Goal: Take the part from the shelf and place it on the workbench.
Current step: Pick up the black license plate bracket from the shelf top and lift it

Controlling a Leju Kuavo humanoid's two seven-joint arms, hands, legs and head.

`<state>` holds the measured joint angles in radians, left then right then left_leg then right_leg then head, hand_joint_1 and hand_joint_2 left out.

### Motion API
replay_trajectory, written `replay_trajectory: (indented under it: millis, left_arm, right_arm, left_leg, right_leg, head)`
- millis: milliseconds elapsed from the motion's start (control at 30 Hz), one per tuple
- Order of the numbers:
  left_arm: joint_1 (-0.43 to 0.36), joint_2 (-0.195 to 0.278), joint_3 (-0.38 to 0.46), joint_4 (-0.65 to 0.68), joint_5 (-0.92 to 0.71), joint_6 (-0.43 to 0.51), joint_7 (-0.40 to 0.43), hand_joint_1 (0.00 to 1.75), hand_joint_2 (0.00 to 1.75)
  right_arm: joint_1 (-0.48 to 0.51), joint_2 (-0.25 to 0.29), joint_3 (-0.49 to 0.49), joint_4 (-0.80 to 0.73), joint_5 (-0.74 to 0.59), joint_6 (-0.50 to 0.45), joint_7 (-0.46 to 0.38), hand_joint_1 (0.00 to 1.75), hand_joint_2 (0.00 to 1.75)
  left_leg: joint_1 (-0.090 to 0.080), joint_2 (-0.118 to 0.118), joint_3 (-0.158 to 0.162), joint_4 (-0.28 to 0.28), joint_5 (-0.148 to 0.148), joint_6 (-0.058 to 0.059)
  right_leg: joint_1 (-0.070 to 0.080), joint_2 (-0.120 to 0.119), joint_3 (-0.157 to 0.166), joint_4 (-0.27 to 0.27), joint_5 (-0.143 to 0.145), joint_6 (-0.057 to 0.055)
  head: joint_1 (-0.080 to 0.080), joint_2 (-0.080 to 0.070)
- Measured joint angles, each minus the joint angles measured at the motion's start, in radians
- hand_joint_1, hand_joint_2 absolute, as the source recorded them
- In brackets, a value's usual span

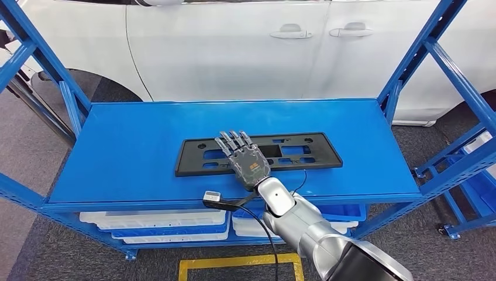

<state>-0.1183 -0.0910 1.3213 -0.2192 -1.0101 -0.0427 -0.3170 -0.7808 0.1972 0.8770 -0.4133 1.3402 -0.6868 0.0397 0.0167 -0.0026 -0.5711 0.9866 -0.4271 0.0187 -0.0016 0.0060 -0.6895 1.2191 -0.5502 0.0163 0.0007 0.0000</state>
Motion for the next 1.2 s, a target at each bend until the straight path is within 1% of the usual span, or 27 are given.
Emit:
replay_trajectory:
  millis: [33, 67, 100, 133, 200, 233, 267, 333, 400, 433, 500, 533, 567, 600, 633, 667, 700, 733, 800, 867, 933, 967, 1033, 1067, 1100, 1133, 1200]
  left_arm:
    - [-0.001, 0.0, 0.0, 0.0, -0.001, -0.001, 0.002, 0.0, 0.0]
    - [-0.002, 0.0, -0.001, 0.0, -0.002, -0.002, 0.003, 0.0, 0.0]
    - [-0.002, 0.0, -0.001, 0.0, -0.002, -0.002, 0.004, 0.0, 0.0]
    - [-0.003, 0.0, -0.002, 0.0, -0.002, -0.003, 0.005, 0.0, 0.0]
    - [-0.005, 0.0, -0.004, 0.0, -0.002, -0.005, 0.006, 0.0, 0.0]
    - [-0.006, 0.0, -0.005, 0.0, -0.002, -0.005, 0.006, 0.0, 0.0]
    - [-0.007, 0.0, -0.005, 0.0, -0.002, -0.005, 0.006, 0.0, 0.0]
    - [-0.007, 0.001, -0.006, 0.0, 0.001, -0.006, 0.006, 0.0, 0.0]
    - [-0.007, 0.003, -0.006, 0.0, 0.002, -0.007, 0.005, 0.0, 0.0]
    - [-0.007, 0.004, -0.006, 0.0, 0.002, -0.008, 0.004, 0.0, 0.0]
    - [-0.006, 0.005, -0.006, 0.0, 0.003, -0.011, 0.004, 0.0, 0.0]
    - [-0.004, 0.006, -0.006, 0.0, 0.003, -0.013, 0.003, 0.0, 0.0]
    - [-0.003, 0.007, -0.006, 0.0, 0.003, -0.014, 0.003, 0.0, 0.0]
    - [-0.002, 0.008, -0.006, 0.0, 0.003, -0.015, 0.002, 0.0, 0.0]
    - [-0.002, 0.009, -0.006, 0.0, 0.003, -0.016, 0.0, 0.0, 0.0]
    - [-0.002, 0.011, -0.007, 0.0, 0.003, -0.016, -0.003, 0.0, 0.0]
    - [-0.002, 0.012, -0.007, 0.0, 0.003, -0.017, -0.007, 0.0, 0.0]
    - [-0.003, 0.013, -0.008, 0.0, 0.003, -0.017, -0.012, 0.0, 0.0]
    - [-0.004, 0.013, -0.009, 0.0, 0.003, -0.018, -0.027, 0.0, 0.0]
    - [-0.002, 0.013, -0.011, 0.0, 0.003, -0.019, -0.046, 0.0, 0.87]
    - [-0.003, 0.013, -0.015, 0.0, 0.003, -0.022, -0.067, 0.0, 1.75]
    - [-0.003, 0.013, -0.016, 0.0, 0.004, -0.024, -0.078, 0.0, 1.75]
    - [-0.003, 0.013, -0.018, 0.0, 0.005, -0.028, -0.098, 0.0, 1.75]
    - [-0.003, 0.013, -0.02, 0.0, 0.005, -0.031, -0.106, 0.0, 1.75]
    - [-0.002, 0.013, -0.021, 0.0, 0.005, -0.034, -0.113, 0.0, 1.75]
    - [-0.002, 0.012, -0.021, 0.0, 0.006, -0.038, -0.12, 0.0, 1.75]
    - [-0.002, 0.011, -0.022, 0.0, 0.009, -0.044, -0.129, 0.0, 1.75]
  right_arm:
    - [0.001, -0.004, 0.0, 0.008, 0.011, 0.002, 0.009, 0.47, 1.75]
    - [0.001, -0.007, 0.0, 0.015, 0.022, 0.004, 0.017, 0.9, 1.75]
    - [0.001, -0.009, 0.0, 0.02, 0.032, 0.008, 0.023, 1.34, 1.75]
    - [0.0, -0.011, 0.0, 0.024, 0.04, 0.013, 0.029, 1.74, 1.75]
    - [-0.005, -0.012, 0.0, 0.029, 0.05, 0.024, 0.035, 1.75, 1.75]
    - [-0.008, -0.012, 0.0, 0.031, 0.052, 0.03, 0.036, 1.75, 1.75]
    - [-0.009, -0.013, 0.0, 0.033, 0.053, 0.034, 0.036, 1.75, 1.75]
    - [-0.011, -0.015, -0.001, 0.037, 0.053, 0.039, 0.033, 1.75, 1.75]
    - [-0.014, -0.016, -0.003, 0.039, 0.053, 0.039, 0.03, 1.75, 1.75]
    - [-0.015, -0.016, -0.004, 0.039, 0.053, 0.039, 0.03, 1.75, 1.75]
    - [-0.015, -0.016, -0.006, 0.041, 0.053, 0.039, 0.029, 1.75, 1.75]
    - [-0.013, -0.016, -0.007, 0.042, 0.053, 0.039, 0.028, 1.75, 1.75]
    - [-0.012, -0.016, -0.008, 0.043, 0.054, 0.039, 0.028, 1.75, 1.75]
    - [-0.011, -0.016, -0.01, 0.044, 0.055, 0.038, 0.028, 1.75, 1.75]
    - [-0.01, -0.016, -0.012, 0.045, 0.055, 0.038, 0.028, 1.75, 1.75]
    - [-0.011, -0.016, -0.015, 0.045, 0.056, 0.037, 0.027, 1.75, 1.75]
    - [-0.011, -0.016, -0.017, 0.045, 0.056, 0.037, 0.026, 1.75, 1.75]
    - [-0.011, -0.017, -0.019, 0.045, 0.056, 0.037, 0.025, 1.75, 1.75]
    - [-0.011, -0.017, -0.024, 0.045, 0.056, 0.036, 0.021, 1.75, 1.75]
    - [-0.01, -0.018, -0.031, 0.043, 0.056, 0.034, 0.019, 1.75, 1.75]
    - [-0.01, -0.019, -0.038, 0.04, 0.056, 0.032, 0.012, 1.75, 1.75]
    - [-0.008, -0.02, -0.042, 0.038, 0.056, 0.029, 0.006, 1.75, 1.75]
    - [0.0, -0.02, -0.051, 0.034, 0.056, 0.023, -0.009, 1.75, 1.75]
    - [0.006, -0.02, -0.057, 0.031, 0.056, 0.02, -0.015, 1.75, 1.75]
    - [0.01, -0.02, -0.062, 0.027, 0.055, 0.017, -0.021, 1.75, 1.75]
    - [0.012, -0.021, -0.068, 0.021, 0.054, 0.014, -0.026, 1.75, 1.75]
    - [0.012, -0.021, -0.08, 0.005, 0.053, 0.009, -0.034, 1.75, 1.75]
  left_leg:
    - [0.0, 0.0, 0.0, 0.0, 0.0, 0.0]
    - [0.0, 0.0, 0.0, 0.001, -0.001, 0.0]
    - [0.0, 0.0, 0.001, 0.002, -0.002, -0.001]
    - [0.0, -0.001, 0.002, 0.003, -0.003, -0.003]
    - [-0.002, -0.001, 0.004, 0.006, -0.008, -0.01]
    - [-0.003, -0.001, 0.004, 0.008, -0.01, -0.015]
    - [-0.004, -0.001, 0.003, 0.009, -0.011, -0.02]
    - [-0.003, -0.001, 0.003, 0.008, -0.013, -0.032]
    - [0.0, -0.001, -0.006, 0.031, -0.032, -0.043]
    - [0.001, -0.001, -0.024, 0.072, -0.057, -0.047]
    - [0.002, -0.001, -0.086, 0.205, -0.12, -0.053]
    - [0.003, -0.001, -0.117, 0.267, -0.141, -0.055]
    - [0.003, -0.001, -0.134, 0.299, -0.144, -0.056]
    - [0.003, -0.001, -0.133, 0.291, -0.127, -0.055]
    - [0.003, -0.001, -0.112, 0.244, -0.093, -0.053]
    - [0.003, -0.001, -0.08, 0.173, -0.054, -0.05]
    - [0.001, -0.001, -0.047, 0.103, -0.028, -0.046]
    - [-0.001, -0.001, -0.023, 0.053, -0.011, -0.041]
    - [-0.005, -0.002, -0.008, 0.018, -0.01, -0.032]
    - [-0.003, -0.003, -0.009, 0.014, -0.006, -0.021]
    - [0.001, -0.002, -0.007, 0.008, -0.001, -0.01]
    - [0.002, -0.001, -0.007, 0.006, 0.0, -0.006]
    - [0.001, 0.0, -0.008, 0.007, 0.0, -0.003]
    - [0.001, 0.0, -0.008, 0.007, 0.0, -0.003]
    - [0.001, -0.001, -0.008, 0.008, -0.001, -0.003]
    - [0.001, -0.001, -0.006, 0.008, -0.002, -0.004]
    - [-0.001, -0.002, -0.003, 0.01, -0.005, -0.009]
  right_leg:
    - [-0.003, 0.0, -0.03, 0.057, -0.017, 0.003]
    - [-0.005, 0.0, -0.043, 0.079, -0.014, 0.005]
    - [-0.007, -0.001, -0.037, 0.059, 0.008, 0.005]
    - [-0.009, -0.001, -0.009, -0.001, 0.044, 0.004]
    - [-0.009, -0.002, 0.06, -0.146, 0.106, -0.001]
    - [-0.008, -0.002, 0.081, -0.193, 0.12, -0.004]
    - [-0.005, -0.002, 0.089, -0.212, 0.123, -0.008]
    - [-0.003, -0.001, 0.089, -0.216, 0.123, -0.018]
    - [-0.006, -0.001, 0.093, -0.224, 0.126, -0.031]
    - [-0.008, -0.002, 0.095, -0.227, 0.127, -0.036]
    - [-0.006, -0.003, 0.096, -0.228, 0.126, -0.042]
    - [-0.004, -0.003, 0.096, -0.227, 0.126, -0.043]
    - [-0.003, -0.003, 0.096, -0.226, 0.125, -0.044]
    - [-0.002, -0.002, 0.097, -0.224, 0.124, -0.044]
    - [-0.002, -0.001, 0.098, -0.223, 0.122, -0.043]
    - [-0.002, 0.0, 0.1, -0.222, 0.12, -0.041]
    - [0.0, 0.0, 0.101, -0.219, 0.118, -0.038]
    - [0.002, 0.001, 0.101, -0.218, 0.117, -0.034]
    - [0.004, 0.001, 0.097, -0.216, 0.117, -0.024]
    - [0.003, 0.002, 0.096, -0.214, 0.115, -0.014]
    - [0.001, 0.0, 0.077, -0.171, 0.084, -0.003]
    - [-0.002, 0.0, 0.053, -0.117, 0.054, 0.001]
    - [-0.004, -0.001, -0.016, 0.023, -0.008, 0.006]
    - [-0.005, -0.001, -0.039, 0.071, -0.019, 0.007]
    - [-0.006, -0.001, -0.045, 0.079, -0.01, 0.007]
    - [-0.006, -0.001, -0.029, 0.043, 0.019, 0.005]
    - [-0.004, -0.001, 0.042, -0.104, 0.088, -0.004]
  head:
    - [0.0, 0.0]
    - [0.0, 0.0]
    - [0.0, 0.0]
    - [0.0, 0.0]
    - [0.0, 0.0]
    - [0.0, 0.0]
    - [-0.001, 0.0]
    - [-0.001, 0.0]
    - [-0.002, 0.0]
    - [-0.003, 0.0]
    - [-0.005, 0.0]
    - [-0.005, 0.0]
    - [-0.005, 0.0]
    - [-0.005, 0.0]
    - [-0.005, 0.0]
    - [-0.005, 0.0]
    - [-0.005, 0.0]
    - [-0.004, 0.0]
    - [-0.004, 0.0]
    - [-0.004, 0.0]
    - [-0.001, 0.0]
    - [0.001, 0.0]
    - [0.003, 0.0]
    - [0.003, 0.0]
    - [0.003, 0.0]
    - [0.004, 0.0]
    - [0.004, 0.0]
